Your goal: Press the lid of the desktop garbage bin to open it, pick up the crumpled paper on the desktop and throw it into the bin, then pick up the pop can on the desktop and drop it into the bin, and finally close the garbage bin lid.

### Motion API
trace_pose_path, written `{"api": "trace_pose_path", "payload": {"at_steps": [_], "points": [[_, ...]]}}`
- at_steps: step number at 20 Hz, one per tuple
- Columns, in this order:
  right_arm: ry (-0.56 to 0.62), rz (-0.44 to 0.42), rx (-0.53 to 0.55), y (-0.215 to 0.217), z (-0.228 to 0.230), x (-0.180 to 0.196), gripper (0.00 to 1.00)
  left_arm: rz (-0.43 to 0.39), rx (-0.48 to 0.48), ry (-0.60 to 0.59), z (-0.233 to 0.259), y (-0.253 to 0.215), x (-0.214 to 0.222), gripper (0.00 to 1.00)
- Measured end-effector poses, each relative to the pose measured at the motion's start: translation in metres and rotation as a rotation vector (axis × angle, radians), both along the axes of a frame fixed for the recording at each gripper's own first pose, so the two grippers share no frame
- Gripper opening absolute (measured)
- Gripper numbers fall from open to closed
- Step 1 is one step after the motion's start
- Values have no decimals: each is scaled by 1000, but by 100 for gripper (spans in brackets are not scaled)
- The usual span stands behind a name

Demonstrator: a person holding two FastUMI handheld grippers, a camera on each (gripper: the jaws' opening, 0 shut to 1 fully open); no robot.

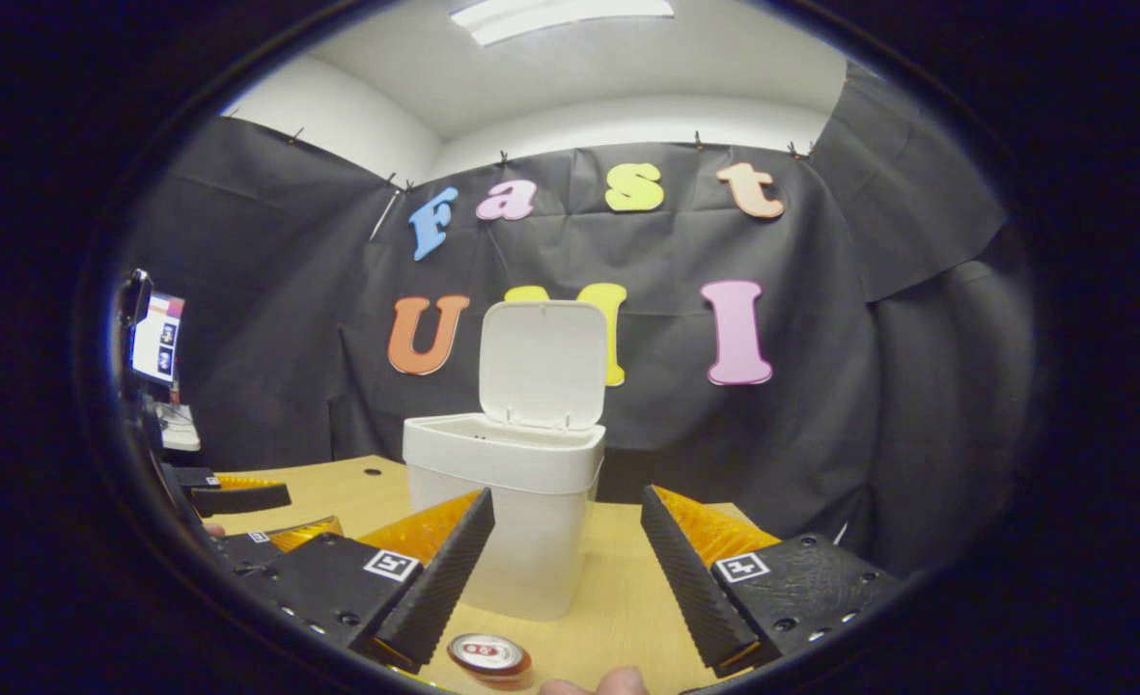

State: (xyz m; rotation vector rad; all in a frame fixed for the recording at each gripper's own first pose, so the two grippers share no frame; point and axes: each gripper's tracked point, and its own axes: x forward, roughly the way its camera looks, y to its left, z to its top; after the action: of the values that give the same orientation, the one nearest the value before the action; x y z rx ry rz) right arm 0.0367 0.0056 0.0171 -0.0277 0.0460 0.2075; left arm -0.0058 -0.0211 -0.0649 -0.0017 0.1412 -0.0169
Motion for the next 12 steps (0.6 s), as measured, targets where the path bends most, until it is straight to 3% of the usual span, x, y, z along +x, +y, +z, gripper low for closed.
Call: {"api": "trace_pose_path", "payload": {"at_steps": [5,12], "points": [[46,39,35,-10,-31,-18,95,-5,-18,160,-64,-8,-26,98],[89,5,43,-35,-62,-24,98,-9,-7,295,-124,-15,-41,98]]}}
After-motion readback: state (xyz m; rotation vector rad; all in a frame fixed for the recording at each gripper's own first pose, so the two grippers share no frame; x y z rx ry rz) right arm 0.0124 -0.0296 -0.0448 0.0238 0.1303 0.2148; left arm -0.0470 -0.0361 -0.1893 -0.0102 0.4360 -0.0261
